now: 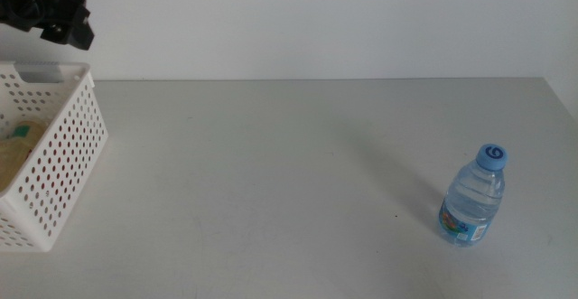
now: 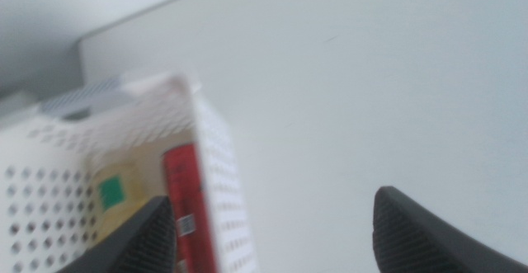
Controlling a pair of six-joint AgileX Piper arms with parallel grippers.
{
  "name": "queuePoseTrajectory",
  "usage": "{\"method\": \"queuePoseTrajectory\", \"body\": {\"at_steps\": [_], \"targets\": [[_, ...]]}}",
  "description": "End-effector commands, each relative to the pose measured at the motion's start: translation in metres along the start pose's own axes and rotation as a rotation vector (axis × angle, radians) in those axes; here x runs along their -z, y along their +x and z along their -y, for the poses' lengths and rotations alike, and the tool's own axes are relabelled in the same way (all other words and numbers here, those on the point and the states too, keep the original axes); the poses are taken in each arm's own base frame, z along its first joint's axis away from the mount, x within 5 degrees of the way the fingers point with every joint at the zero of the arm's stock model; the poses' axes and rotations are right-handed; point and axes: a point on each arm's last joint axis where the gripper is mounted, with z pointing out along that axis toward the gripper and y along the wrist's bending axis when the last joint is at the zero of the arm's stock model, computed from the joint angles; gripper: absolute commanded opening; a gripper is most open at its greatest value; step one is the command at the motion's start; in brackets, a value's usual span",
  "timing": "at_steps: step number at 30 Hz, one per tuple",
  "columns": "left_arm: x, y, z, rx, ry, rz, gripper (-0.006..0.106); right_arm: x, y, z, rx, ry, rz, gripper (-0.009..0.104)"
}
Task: Use arms to grab the bottles and put them into the dustbin to the left of the table.
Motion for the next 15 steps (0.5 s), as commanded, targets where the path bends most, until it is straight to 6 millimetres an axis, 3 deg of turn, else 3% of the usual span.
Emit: {"method": "queuePoseTrajectory", "body": {"at_steps": [1,8,15], "targets": [[0.044,-0.007,0.018,-0.045,0.017,0.177,0.077,0.003,-0.011,0.001,0.014,0.014,0.108,0.094],[0.094,0.007,0.069,-0.171,0.218,0.231,0.077,0.003,-0.011,0.001,0.014,0.014,0.108,0.094],[0.118,0.018,0.109,-0.311,0.328,0.271,0.077,0.003,-0.011,0.001,0.014,0.014,0.108,0.094]]}}
